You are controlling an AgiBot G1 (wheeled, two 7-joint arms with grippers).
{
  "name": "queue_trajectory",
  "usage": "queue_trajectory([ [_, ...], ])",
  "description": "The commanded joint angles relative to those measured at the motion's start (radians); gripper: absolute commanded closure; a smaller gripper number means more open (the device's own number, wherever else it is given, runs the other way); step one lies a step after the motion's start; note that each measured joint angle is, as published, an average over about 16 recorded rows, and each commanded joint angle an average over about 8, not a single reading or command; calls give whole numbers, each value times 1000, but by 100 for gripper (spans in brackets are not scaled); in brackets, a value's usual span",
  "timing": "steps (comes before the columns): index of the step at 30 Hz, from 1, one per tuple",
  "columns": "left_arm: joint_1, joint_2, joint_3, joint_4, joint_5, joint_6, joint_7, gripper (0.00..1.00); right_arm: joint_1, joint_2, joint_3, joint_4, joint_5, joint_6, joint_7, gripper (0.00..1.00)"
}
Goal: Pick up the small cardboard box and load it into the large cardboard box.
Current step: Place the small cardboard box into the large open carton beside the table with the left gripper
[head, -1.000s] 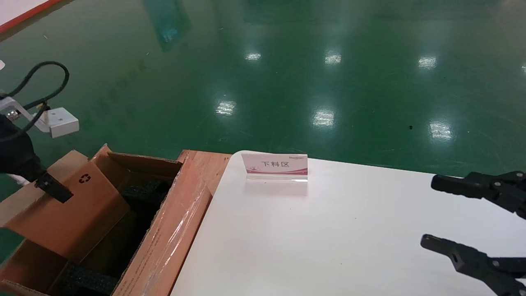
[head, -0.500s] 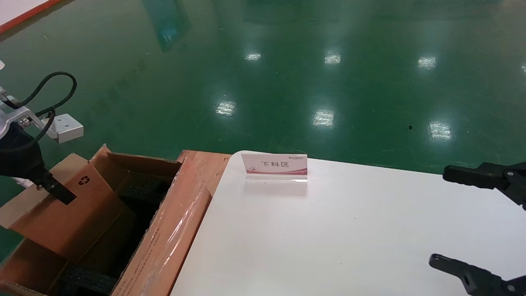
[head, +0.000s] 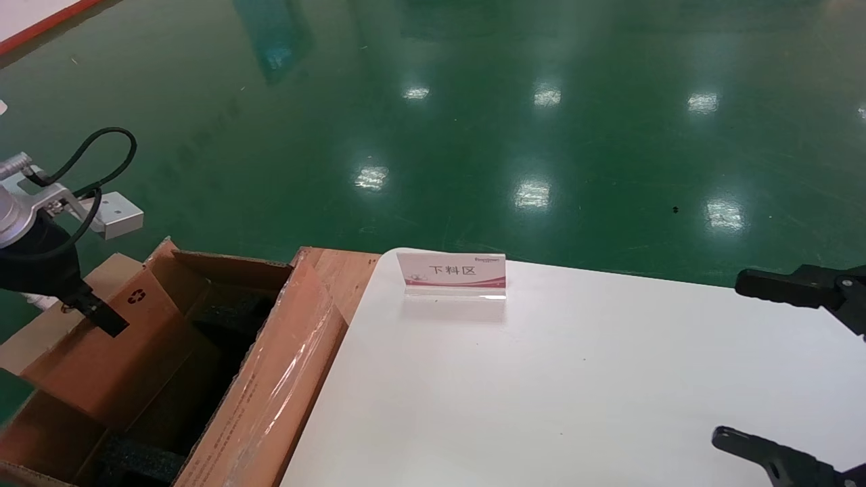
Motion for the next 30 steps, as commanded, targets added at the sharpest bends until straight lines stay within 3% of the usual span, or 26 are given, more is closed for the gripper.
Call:
queue_trajectory([
  [1, 3, 2, 3, -5, 8, -7, -15, 100, 0, 0, 0, 0, 0, 0, 0, 0],
  [30, 109, 27, 2, 82, 14, -92, -86, 100, 0, 1, -2, 0, 1, 1, -1, 0],
])
